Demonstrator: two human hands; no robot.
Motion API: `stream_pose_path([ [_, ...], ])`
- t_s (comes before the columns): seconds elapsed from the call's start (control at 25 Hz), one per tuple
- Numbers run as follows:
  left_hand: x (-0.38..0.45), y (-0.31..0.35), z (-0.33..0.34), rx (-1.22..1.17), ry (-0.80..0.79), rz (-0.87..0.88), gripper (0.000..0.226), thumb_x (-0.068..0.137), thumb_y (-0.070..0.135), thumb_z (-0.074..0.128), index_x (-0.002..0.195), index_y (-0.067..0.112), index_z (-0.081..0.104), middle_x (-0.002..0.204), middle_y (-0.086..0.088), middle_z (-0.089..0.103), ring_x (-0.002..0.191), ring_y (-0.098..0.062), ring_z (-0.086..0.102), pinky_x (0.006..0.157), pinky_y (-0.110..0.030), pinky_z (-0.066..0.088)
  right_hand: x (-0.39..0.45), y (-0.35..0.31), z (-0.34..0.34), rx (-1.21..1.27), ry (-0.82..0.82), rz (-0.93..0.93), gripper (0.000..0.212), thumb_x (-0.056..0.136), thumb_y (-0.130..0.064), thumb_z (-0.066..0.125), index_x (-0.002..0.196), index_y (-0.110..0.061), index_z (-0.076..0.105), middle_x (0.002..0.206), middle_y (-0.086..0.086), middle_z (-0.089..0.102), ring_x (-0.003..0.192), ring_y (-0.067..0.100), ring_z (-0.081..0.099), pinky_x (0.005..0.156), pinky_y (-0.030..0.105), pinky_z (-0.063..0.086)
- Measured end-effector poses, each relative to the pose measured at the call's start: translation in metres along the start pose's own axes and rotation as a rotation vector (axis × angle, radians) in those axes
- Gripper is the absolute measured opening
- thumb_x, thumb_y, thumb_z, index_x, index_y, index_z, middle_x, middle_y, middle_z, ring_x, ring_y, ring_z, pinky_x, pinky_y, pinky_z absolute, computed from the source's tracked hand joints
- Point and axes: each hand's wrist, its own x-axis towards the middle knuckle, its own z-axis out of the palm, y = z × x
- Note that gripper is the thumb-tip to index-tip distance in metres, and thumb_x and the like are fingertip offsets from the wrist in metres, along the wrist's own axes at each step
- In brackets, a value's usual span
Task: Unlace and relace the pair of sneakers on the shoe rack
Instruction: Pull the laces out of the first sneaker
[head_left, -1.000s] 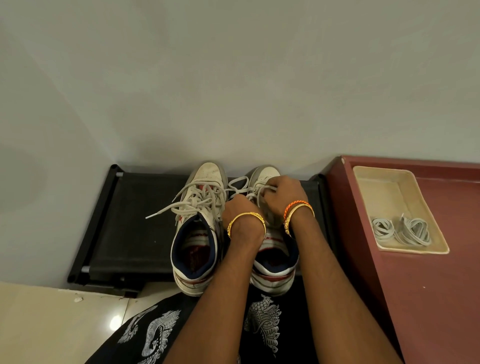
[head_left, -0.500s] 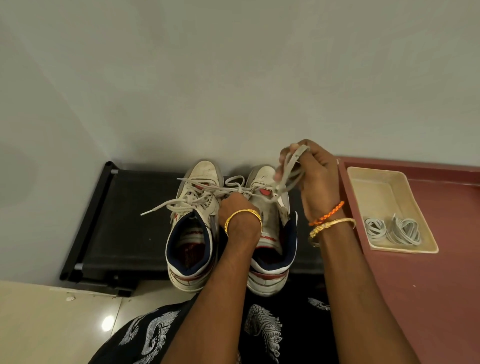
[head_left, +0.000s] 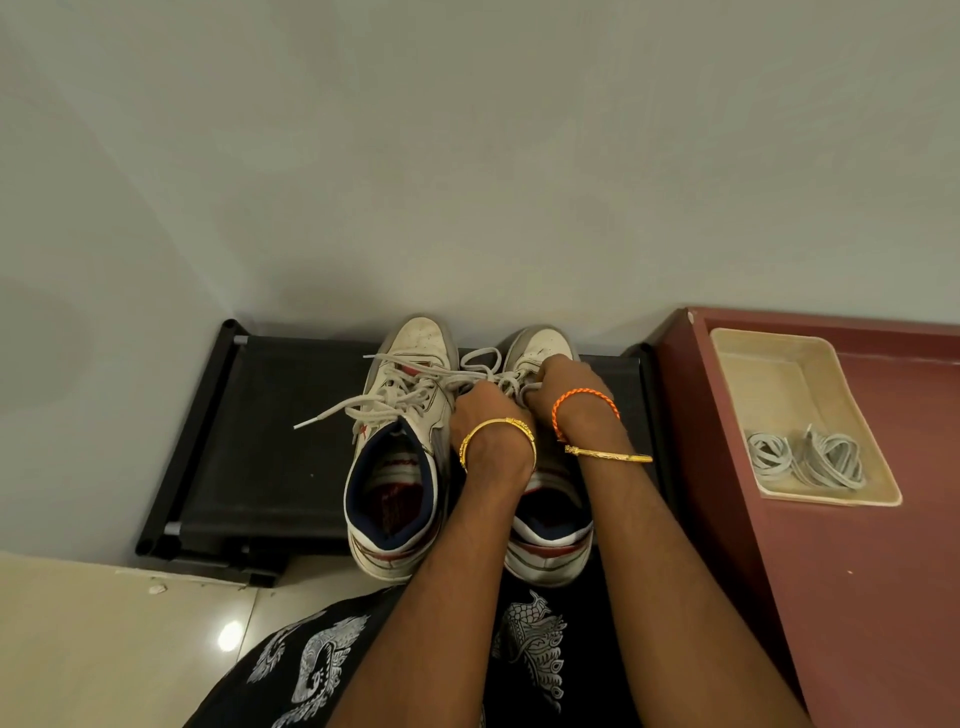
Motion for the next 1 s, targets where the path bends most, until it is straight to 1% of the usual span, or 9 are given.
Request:
stream_pose_path([
  [0.28, 0.002, -0.003, -0.001, 0.013, 0.006, -0.003, 0.026, 0.093, 0.017, 0.053, 0.112, 0.002, 0.061, 0.117, -0.016, 0.063, 0.109, -0.031, 0.059, 0.084, -0.035, 0.048, -0.008, 0.000, -0.014, 0.154, -0.207, -0.075, 0.030, 0.090, -0.021, 0.050, 0.114, -0.010, 0.066, 0.118, 0.012, 0.062, 0.104, 0.027, 0.054, 0.083, 0.027, 0.042],
  [0.36, 0.003, -0.005, -0.002, 0.007, 0.010, -0.023, 0.024, 0.092, 0.016, 0.056, 0.111, 0.002, 0.062, 0.115, -0.015, 0.064, 0.106, -0.031, 0.061, 0.082, -0.035, 0.049, -0.015, 0.006, -0.026, 0.205, -0.268, -0.109, 0.027, 0.090, -0.017, 0.052, 0.107, -0.002, 0.067, 0.110, 0.013, 0.064, 0.103, 0.027, 0.055, 0.085, 0.031, 0.045],
  [0.48, 0.004, -0.006, -0.004, -0.001, 0.021, -0.050, 0.025, 0.090, 0.017, 0.060, 0.111, 0.003, 0.063, 0.113, -0.015, 0.065, 0.103, -0.031, 0.063, 0.079, -0.036, 0.051, -0.035, 0.011, -0.050, 0.457, -0.298, -0.156, 0.016, 0.088, -0.004, 0.053, 0.085, 0.006, 0.065, 0.086, 0.013, 0.054, 0.082, 0.023, 0.049, 0.068, 0.029, 0.039],
  [0.56, 0.002, -0.006, -0.004, -0.002, 0.019, -0.044, 0.026, 0.090, 0.016, 0.060, 0.111, 0.003, 0.063, 0.113, -0.015, 0.065, 0.103, -0.031, 0.063, 0.079, -0.035, 0.051, -0.046, 0.011, -0.064, 0.546, -0.240, -0.234, 0.014, 0.083, 0.003, 0.055, 0.071, 0.009, 0.058, 0.085, 0.013, 0.045, 0.081, 0.022, 0.043, 0.069, 0.029, 0.034],
  [0.64, 0.001, -0.005, -0.002, 0.000, 0.017, -0.027, 0.026, 0.089, 0.016, 0.060, 0.112, 0.002, 0.062, 0.114, -0.015, 0.065, 0.104, -0.030, 0.063, 0.079, -0.034, 0.051, -0.055, 0.008, -0.074, 0.681, -0.189, -0.303, 0.019, 0.082, 0.008, 0.053, 0.065, 0.013, 0.058, 0.086, 0.007, 0.052, 0.084, 0.018, 0.048, 0.072, 0.027, 0.037],
  [0.76, 0.000, -0.003, 0.001, 0.005, 0.005, -0.015, 0.029, 0.088, 0.016, 0.060, 0.114, 0.002, 0.061, 0.116, -0.016, 0.063, 0.106, -0.031, 0.062, 0.081, -0.035, 0.051, -0.057, 0.005, -0.077, 0.959, -0.185, -0.371, 0.024, 0.086, 0.008, 0.046, 0.065, 0.007, 0.058, 0.070, -0.005, 0.062, 0.061, 0.006, 0.054, 0.057, 0.015, 0.042],
  [0.84, -0.001, -0.002, 0.001, 0.000, -0.011, -0.003, 0.028, 0.086, 0.014, 0.061, 0.112, 0.003, 0.062, 0.116, -0.017, 0.063, 0.106, -0.033, 0.061, 0.081, -0.036, 0.051, -0.048, 0.005, -0.065, 1.055, -0.048, -0.292, 0.024, 0.087, 0.002, 0.045, 0.066, 0.007, 0.057, 0.056, -0.003, 0.057, 0.050, 0.004, 0.050, 0.051, 0.019, 0.040],
  [0.92, -0.001, -0.003, 0.002, -0.010, -0.009, 0.005, 0.028, 0.085, 0.015, 0.062, 0.110, 0.003, 0.062, 0.115, -0.017, 0.063, 0.105, -0.033, 0.061, 0.081, -0.036, 0.051, -0.032, 0.008, -0.046, 0.901, 0.202, -0.191, 0.021, 0.082, -0.005, 0.054, 0.061, 0.000, 0.050, 0.050, 0.001, 0.044, 0.049, 0.010, 0.042, 0.051, 0.024, 0.035],
  [1.0, -0.001, -0.004, 0.001, -0.022, 0.001, 0.013, 0.027, 0.086, 0.017, 0.061, 0.110, 0.003, 0.063, 0.114, -0.017, 0.063, 0.104, -0.033, 0.062, 0.080, -0.035, 0.051, -0.016, 0.014, -0.029, 0.619, 0.240, -0.119, 0.015, 0.078, -0.012, 0.064, 0.076, -0.003, 0.052, 0.064, 0.003, 0.049, 0.064, 0.019, 0.047, 0.058, 0.025, 0.038],
])
